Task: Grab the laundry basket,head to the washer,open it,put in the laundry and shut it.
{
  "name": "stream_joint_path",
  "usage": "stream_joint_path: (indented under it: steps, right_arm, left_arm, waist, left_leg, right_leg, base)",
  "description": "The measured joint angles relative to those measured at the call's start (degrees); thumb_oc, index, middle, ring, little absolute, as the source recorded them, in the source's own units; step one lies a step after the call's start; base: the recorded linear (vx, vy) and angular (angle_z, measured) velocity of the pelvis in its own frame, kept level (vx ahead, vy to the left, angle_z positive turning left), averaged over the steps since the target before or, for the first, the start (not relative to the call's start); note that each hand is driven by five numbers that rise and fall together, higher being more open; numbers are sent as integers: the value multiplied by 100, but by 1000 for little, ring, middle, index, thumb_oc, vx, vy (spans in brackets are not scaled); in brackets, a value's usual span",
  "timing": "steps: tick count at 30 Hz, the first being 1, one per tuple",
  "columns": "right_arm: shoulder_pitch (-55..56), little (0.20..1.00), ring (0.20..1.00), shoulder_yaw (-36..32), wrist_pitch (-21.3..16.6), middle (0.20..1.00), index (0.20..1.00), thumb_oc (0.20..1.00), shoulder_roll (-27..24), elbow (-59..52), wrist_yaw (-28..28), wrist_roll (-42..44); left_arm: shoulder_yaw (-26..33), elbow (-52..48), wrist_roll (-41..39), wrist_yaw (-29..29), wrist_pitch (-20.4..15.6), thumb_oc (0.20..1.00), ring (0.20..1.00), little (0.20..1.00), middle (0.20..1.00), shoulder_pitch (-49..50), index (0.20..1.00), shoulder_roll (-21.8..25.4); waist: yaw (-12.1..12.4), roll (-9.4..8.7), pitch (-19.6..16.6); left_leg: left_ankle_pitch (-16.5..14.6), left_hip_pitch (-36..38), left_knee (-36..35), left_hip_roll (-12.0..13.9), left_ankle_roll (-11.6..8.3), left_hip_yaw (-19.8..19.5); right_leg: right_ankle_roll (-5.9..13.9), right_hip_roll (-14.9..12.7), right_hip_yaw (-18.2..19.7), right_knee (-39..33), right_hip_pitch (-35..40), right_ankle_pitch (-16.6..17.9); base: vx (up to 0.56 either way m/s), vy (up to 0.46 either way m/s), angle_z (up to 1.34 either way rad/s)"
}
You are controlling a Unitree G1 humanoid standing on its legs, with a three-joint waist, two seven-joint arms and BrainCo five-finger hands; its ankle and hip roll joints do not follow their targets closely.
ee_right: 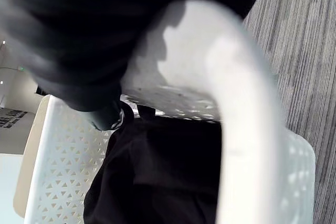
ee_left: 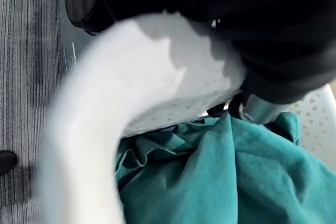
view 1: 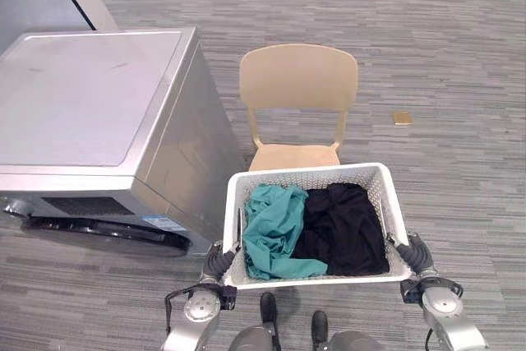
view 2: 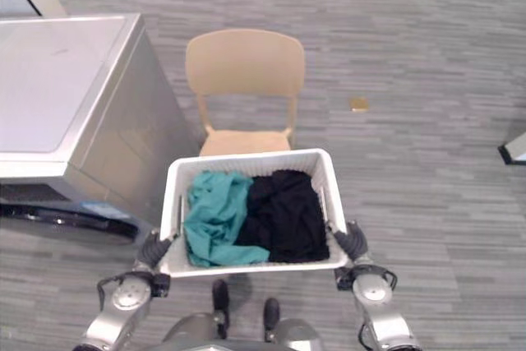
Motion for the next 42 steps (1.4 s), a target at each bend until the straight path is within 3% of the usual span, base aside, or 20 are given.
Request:
stream_joint_path:
  steps: [1, 3, 6, 9, 11, 13, 15, 19, 22, 27, 28, 29, 36, 42]
  right_arm:
    - [-130, 200, 200, 10, 5, 200, 200, 200, 92, 100, -17, -44]
    - [-579, 200, 200, 222, 22, 200, 200, 200, 139, 456, -72, -138]
    - [-826, 200, 200, 267, 25, 200, 200, 200, 176, 606, -235, -156]
    - [-1097, 200, 200, 267, 40, 200, 200, 200, 172, 646, -302, -156]
    - [-1167, 200, 200, 337, 50, 200, 200, 200, 176, 781, -453, -153]
    - [-1223, 200, 200, 335, 49, 200, 200, 200, 140, 836, -506, -153]
    - [-1695, 200, 200, 553, 63, 200, 200, 200, 112, 1161, -627, -156]
    - [-2891, 200, 200, 826, 62, 200, 200, 200, 70, 2123, -998, -150]
    - [-3560, 200, 200, 893, 120, 200, 200, 200, 50, 2353, -1163, -136]
    - [-4637, 200, 200, 1231, 69, 200, 200, 200, -41, 2850, -1414, -87]
    - [-4728, 467, 467, 1349, 52, 467, 467, 467, -41, 2856, -1497, -85]
    - [-4773, 1000, 1000, 1434, 47, 1000, 1000, 1000, -41, 2864, -1523, -85]
    - [-4457, 1000, 1000, 1577, -35, 1000, 1000, 1000, 135, 2820, -1498, 98]
    - [-3175, 1000, 1000, 1069, -171, 1000, 1000, 1000, 70, 1747, -1228, 91]
  left_arm:
    - [-5, 18, 3, 53, 6, 200, 200, 200, 200, -60, 200, 72]
    - [-12, 226, 11, 212, 3, 200, 200, 200, 200, -367, 200, 171]
    - [-72, 544, 119, 287, -42, 200, 200, 200, 200, -982, 200, 258]
    - [-74, 761, 146, 400, -55, 200, 200, 200, 200, -1432, 200, 274]
    - [-160, 932, 160, 498, -60, 200, 200, 200, 200, -1618, 200, 248]
    - [-211, 934, 172, 584, -110, 200, 200, 200, 200, -1653, 200, 247]
    - [-218, 1195, 150, 735, -134, 200, 200, 200, 200, -1766, 200, 191]
    - [-534, 2170, 88, 1083, -231, 200, 200, 200, 200, -2859, 200, 90]
    - [-509, 2498, 85, 1229, -237, 200, 200, 200, 200, -3584, 200, 143]
    - [-619, 3194, 82, 1587, -351, 200, 200, 200, 200, -4710, 200, 217]
    - [-628, 3309, 82, 1616, -354, 1000, 1000, 1000, 1000, -4802, 1000, 271]
    - [-641, 3369, 82, 1663, -387, 1000, 1000, 1000, 1000, -4834, 1000, 265]
    - [-607, 3132, 83, 1808, -472, 1000, 1000, 1000, 1000, -4498, 1000, 144]
    - [-300, 1400, 175, 1668, -505, 1000, 1000, 1000, 1000, -3151, 1000, 190]
  waist:
    - [4, 0, 7]
    - [117, 53, 113]
    - [134, 31, 209]
    - [135, -7, 415]
    - [92, -24, 432]
    - [45, -42, 435]
    - [65, -30, 443]
    - [66, 28, 528]
    - [85, 49, 953]
    - [138, 193, 1281]
    - [137, 195, 1296]
    - [141, 195, 1296]
    - [142, 184, 1295]
    - [147, 158, 1282]
  left_leg:
    - [-101, 12, 12, -62, 106, 56]
    - [-87, -17, 33, 60, 136, 327]
    - [-291, -133, 112, -23, 313, 271]
    - [-272, -238, 120, -74, 308, 267]
    - [-360, -322, 154, -118, 163, 93]
    - [-276, -445, 156, -104, 122, -17]
    - [-200, -753, 253, 73, -1, -35]
    - [-110, -1634, 669, 215, -126, -218]
    - [-57, -1700, 621, 303, -196, -224]
    - [76, -1960, 554, 333, -273, -355]
    - [79, -1961, 519, 331, -274, -361]
    - [80, -1948, 497, 335, -274, -364]
    - [80, -1473, 322, 271, -273, -385]
    - [92, -917, 92, 259, -256, -374]
  right_leg:
    - [114, -75, 70, 181, -89, -78]
    - [393, -74, 282, 1216, -708, -354]
    - [442, -302, 357, 2042, -1386, -625]
    - [436, -512, 349, 1989, -1849, -630]
    - [566, -605, 335, 1548, -1959, -417]
    - [514, -586, 319, 1371, -1970, 3]
    - [313, -403, 185, 1034, -2035, 307]
    - [145, -276, -12, 1038, -2635, 436]
    - [90, -196, -85, 1037, -2714, 474]
    - [14, -154, -137, 1030, -2964, 528]
    - [14, -152, -146, 1018, -2974, 528]
    - [13, -169, -146, 1007, -2960, 528]
    - [14, -218, -166, 828, -2463, 528]
    - [77, -201, -199, 452, -1808, 579]
  base:
    - [-36, 133, -42]
    - [-57, 69, -68]
    - [10, 25, -16]
    - [95, -69, 0]
    - [8, -86, 42]
    - [-64, -93, 40]
    - [-115, -93, 8]
    - [-107, -62, 16]
    - [-82, -35, 4]
    - [-38, -2, 5]
    - [-7, 14, 5]
    - [7, 13, 4]
    - [18, 14, 5]
    - [62, 19, 5]
